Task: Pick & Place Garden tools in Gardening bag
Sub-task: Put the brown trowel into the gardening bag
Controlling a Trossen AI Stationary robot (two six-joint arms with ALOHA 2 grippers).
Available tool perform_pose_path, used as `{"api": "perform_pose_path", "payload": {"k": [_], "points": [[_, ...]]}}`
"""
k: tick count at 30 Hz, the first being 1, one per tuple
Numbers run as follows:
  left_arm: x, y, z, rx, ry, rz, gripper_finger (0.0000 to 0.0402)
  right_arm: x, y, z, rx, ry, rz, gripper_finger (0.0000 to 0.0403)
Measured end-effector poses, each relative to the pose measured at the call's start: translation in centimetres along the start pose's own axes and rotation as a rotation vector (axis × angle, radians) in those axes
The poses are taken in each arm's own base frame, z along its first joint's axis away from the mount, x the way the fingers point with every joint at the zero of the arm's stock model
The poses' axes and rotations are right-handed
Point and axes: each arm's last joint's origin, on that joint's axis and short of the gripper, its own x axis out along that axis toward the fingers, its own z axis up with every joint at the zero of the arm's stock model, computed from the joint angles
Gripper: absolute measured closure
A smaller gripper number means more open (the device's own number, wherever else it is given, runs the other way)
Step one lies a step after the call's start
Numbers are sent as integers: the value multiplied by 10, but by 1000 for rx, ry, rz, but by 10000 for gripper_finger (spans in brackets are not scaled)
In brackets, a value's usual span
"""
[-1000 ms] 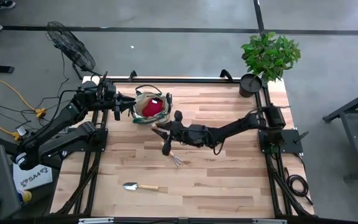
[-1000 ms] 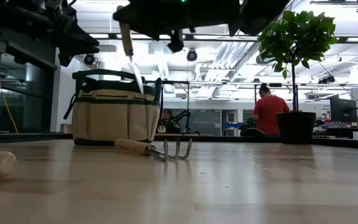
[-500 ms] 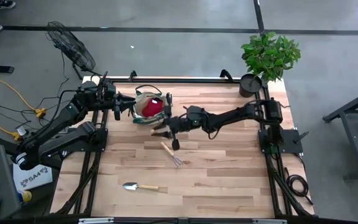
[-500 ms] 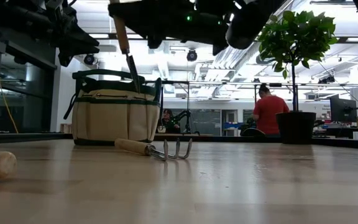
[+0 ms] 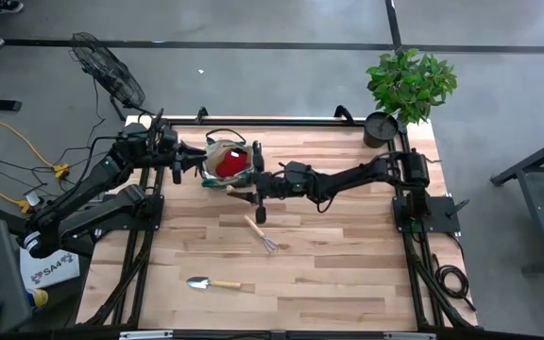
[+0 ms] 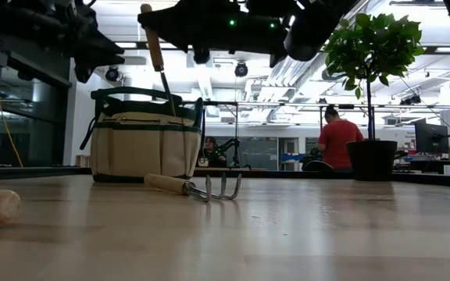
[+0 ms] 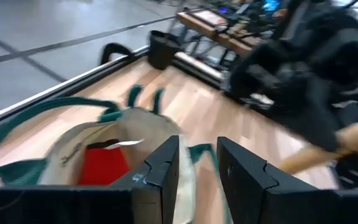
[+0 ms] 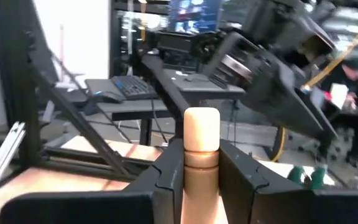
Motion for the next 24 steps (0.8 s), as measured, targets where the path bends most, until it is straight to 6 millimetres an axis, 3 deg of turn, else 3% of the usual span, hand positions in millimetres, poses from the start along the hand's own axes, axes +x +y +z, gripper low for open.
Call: {"api": "perform_pose_path", "payload": {"k": [10, 17, 24], "points": [[2, -16, 6, 89, -14, -282, 296, -1, -5, 10, 60, -101, -121, 340], [13, -35, 3, 179, -31, -313, 296, 8, -10, 34, 58, -157, -117, 340], [36, -56, -2, 301, -51, -328, 296, 12, -12, 39, 61, -134, -138, 340]]}}
